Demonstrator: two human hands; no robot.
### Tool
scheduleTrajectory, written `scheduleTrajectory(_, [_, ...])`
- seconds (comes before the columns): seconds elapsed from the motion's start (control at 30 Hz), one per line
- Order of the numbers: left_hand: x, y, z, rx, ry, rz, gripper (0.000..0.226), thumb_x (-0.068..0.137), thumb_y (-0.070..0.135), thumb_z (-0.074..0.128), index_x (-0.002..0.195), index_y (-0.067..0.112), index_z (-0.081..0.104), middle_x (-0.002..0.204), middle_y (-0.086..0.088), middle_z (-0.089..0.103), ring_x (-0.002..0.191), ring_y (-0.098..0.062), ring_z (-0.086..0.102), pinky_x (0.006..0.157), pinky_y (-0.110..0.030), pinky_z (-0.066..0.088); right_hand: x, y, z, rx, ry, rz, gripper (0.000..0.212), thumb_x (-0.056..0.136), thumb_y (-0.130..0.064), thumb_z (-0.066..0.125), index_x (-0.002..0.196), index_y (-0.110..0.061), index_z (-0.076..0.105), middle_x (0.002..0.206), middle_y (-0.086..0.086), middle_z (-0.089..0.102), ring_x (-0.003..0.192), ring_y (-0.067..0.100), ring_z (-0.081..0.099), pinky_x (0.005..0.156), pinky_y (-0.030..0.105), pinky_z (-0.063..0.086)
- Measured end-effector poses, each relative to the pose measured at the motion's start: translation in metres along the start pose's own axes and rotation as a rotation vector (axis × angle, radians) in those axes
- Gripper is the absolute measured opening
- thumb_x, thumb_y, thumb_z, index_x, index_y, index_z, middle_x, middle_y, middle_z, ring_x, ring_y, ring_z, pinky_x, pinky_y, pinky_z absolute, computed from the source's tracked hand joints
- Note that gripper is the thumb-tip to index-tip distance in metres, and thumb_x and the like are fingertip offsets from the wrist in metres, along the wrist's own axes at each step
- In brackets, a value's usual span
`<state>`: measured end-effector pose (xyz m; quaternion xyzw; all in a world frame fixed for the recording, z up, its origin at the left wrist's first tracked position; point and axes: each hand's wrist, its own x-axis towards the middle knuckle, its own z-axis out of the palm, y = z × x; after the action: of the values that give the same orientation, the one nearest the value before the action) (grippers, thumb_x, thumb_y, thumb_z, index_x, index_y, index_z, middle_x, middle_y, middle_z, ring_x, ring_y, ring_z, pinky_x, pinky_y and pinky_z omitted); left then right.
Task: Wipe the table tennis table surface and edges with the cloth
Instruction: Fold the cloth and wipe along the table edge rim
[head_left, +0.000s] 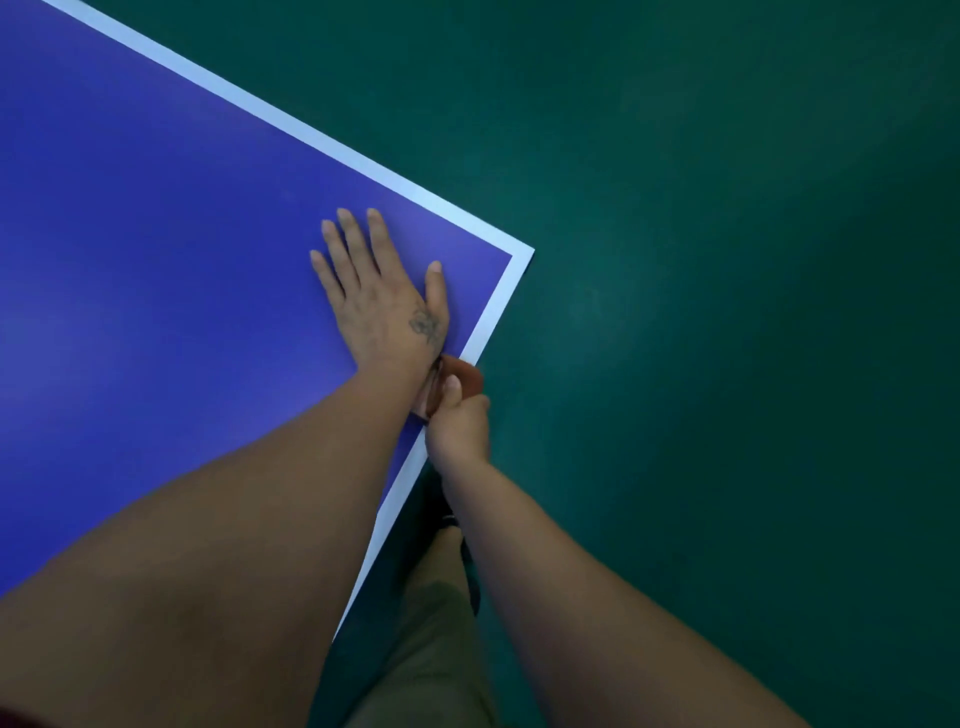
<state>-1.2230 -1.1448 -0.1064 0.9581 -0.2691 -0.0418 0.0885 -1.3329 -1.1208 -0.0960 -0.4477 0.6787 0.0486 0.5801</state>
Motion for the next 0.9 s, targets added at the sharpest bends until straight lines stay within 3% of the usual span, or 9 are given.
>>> scheduleTrajectory(0.17, [0.018,0.006,0.008,0.039,0.003,-0.027,0.090,0.108,0.065,0.024,0.170,0.002,0.008,0.178,-0.022,0.004,0.167,-0.037,0.001,0.134,-0.055,0.002,0.021,-0.030,-0.010,0.011,0.017,0.024,0.050,0.111,-0.045,0.038,0.140,-0.004,0.043,0.144,0.015,0.058,0.128,0.031,0.059,0.091,0.031,0.038])
scheduleTrajectory(0.33, [0.026,0.003,0.018,0.089,0.004,-0.035,0.094,0.107,0.069,0.020,0.170,0.000,0.008,0.178,-0.024,0.003,0.166,-0.038,0.001,0.134,-0.058,0.003,0.061,-0.070,-0.030,0.008,0.022,-0.004,0.055,0.111,-0.045,0.037,0.144,-0.001,0.044,0.146,0.018,0.057,0.130,0.034,0.058,0.103,0.036,0.044])
scheduleTrajectory(0.57, [0.027,0.005,0.020,0.132,0.013,-0.040,0.093,0.107,0.068,0.021,0.170,0.001,0.009,0.178,-0.024,0.004,0.166,-0.037,0.001,0.134,-0.058,0.004,0.097,-0.119,-0.053,0.038,0.050,-0.021,0.056,0.111,-0.048,0.035,0.144,-0.005,0.047,0.142,0.016,0.060,0.127,0.033,0.060,0.108,0.040,0.047])
scheduleTrajectory(0.73, [0.027,0.005,0.024,0.127,0.024,-0.054,0.093,0.106,0.069,0.023,0.170,0.002,0.010,0.178,-0.022,0.004,0.167,-0.036,0.001,0.134,-0.057,0.005,0.106,-0.131,-0.059,0.035,0.074,-0.022,0.056,0.111,-0.049,0.034,0.145,-0.006,0.047,0.140,0.013,0.060,0.124,0.032,0.060,0.102,0.039,0.047])
scheduleTrajectory(0.9, [0.028,0.003,0.024,0.111,0.015,-0.057,0.092,0.107,0.068,0.026,0.170,0.003,0.009,0.179,-0.021,0.003,0.167,-0.035,0.000,0.134,-0.058,0.006,0.113,-0.135,-0.076,-0.139,0.107,-0.154,0.041,0.112,-0.043,0.034,0.129,-0.009,0.050,0.120,0.007,0.064,0.099,0.023,0.060,0.083,0.034,0.042])
